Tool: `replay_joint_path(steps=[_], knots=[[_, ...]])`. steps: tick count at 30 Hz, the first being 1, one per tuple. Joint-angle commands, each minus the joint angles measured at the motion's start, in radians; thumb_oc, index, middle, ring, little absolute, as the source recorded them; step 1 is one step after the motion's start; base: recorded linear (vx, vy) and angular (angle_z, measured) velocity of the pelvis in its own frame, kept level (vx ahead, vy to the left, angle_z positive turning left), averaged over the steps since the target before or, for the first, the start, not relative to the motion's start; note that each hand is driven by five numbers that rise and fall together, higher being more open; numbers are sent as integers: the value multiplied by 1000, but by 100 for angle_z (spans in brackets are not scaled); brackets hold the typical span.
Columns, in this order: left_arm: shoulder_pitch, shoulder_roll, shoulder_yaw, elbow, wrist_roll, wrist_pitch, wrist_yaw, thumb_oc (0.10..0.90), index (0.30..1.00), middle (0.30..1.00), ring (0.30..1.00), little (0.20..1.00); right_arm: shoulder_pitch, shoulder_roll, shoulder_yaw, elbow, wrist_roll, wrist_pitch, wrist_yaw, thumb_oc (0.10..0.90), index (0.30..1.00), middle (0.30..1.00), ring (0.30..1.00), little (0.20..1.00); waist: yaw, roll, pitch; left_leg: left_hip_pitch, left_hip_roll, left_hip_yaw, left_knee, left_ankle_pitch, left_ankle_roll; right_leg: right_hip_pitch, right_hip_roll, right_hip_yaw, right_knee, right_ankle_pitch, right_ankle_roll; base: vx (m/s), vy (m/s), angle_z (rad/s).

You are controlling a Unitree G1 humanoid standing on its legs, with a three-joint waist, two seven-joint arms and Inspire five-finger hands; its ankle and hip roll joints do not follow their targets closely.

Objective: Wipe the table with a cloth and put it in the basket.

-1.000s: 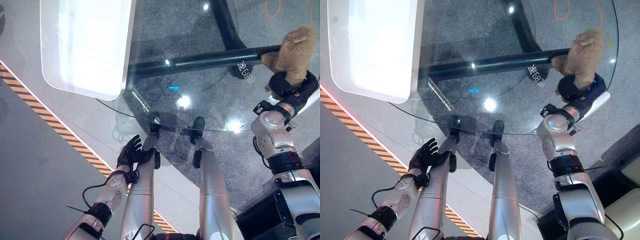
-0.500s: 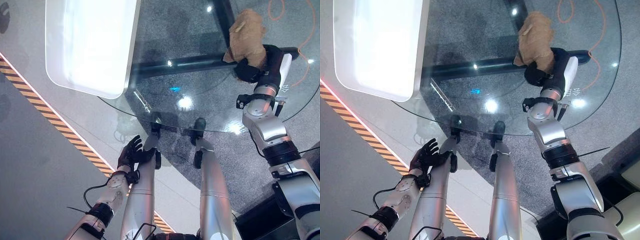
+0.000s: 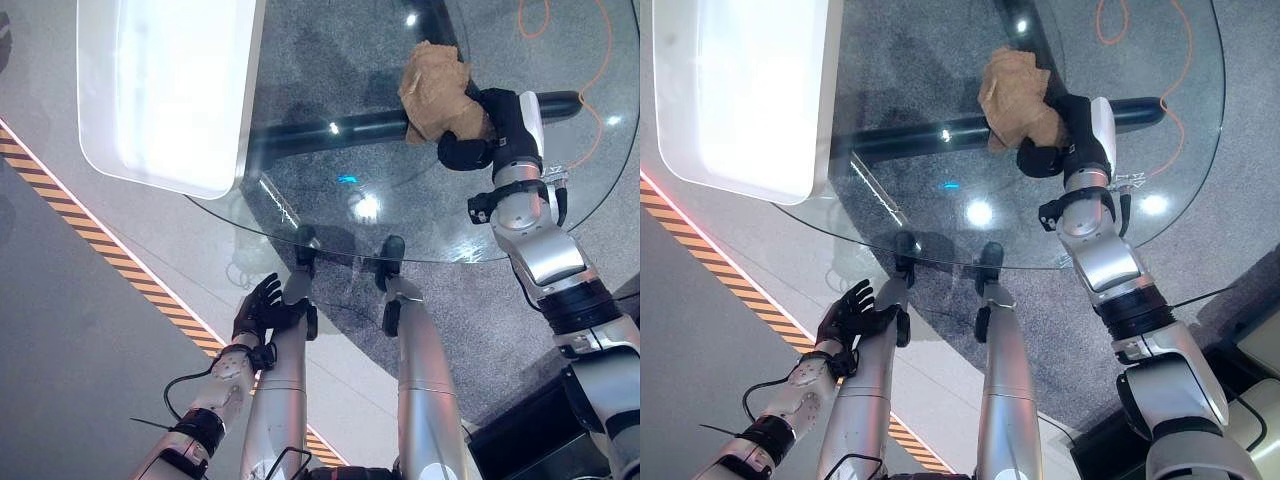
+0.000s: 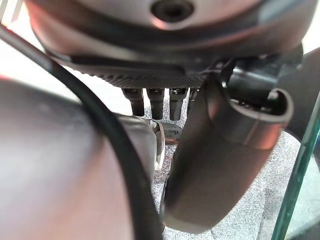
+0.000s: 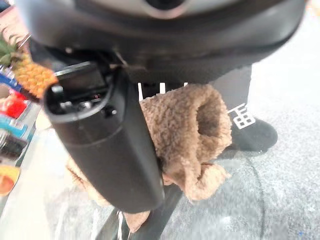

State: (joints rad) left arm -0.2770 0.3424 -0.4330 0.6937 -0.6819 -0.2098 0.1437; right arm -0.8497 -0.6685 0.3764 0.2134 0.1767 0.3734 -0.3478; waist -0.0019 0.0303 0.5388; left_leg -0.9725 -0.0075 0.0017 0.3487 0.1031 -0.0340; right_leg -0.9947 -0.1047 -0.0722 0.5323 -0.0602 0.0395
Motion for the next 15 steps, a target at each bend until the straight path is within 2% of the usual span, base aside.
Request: replay_joint_path(steps=[1, 7, 15], knots=[[131, -40, -26, -49, 40, 0, -20, 800, 900, 900, 900, 900, 76, 70, 152, -175, 3, -66, 168, 100, 300, 300, 300, 200, 34, 25, -19, 1, -71, 76, 138, -187, 70, -3, 43, -43, -139, 103, 13, 0, 0, 0], [113, -40, -36, -56, 35, 22, -12, 800, 900, 900, 900, 900, 83, 104, 199, -246, 12, -123, 209, 100, 300, 300, 300, 200, 35, 29, -19, -5, -71, 79, 144, -185, 69, -10, 39, -43, -131, 103, 15, 5, 4, 3], [97, -46, -57, -54, 31, 33, -8, 800, 900, 900, 900, 900, 74, 137, 233, -240, 42, -145, 187, 100, 300, 300, 300, 200, 39, 34, -19, -10, -73, 79, 151, -186, 69, -16, 32, -46, -128, 107, 17, 9, -2, 8]])
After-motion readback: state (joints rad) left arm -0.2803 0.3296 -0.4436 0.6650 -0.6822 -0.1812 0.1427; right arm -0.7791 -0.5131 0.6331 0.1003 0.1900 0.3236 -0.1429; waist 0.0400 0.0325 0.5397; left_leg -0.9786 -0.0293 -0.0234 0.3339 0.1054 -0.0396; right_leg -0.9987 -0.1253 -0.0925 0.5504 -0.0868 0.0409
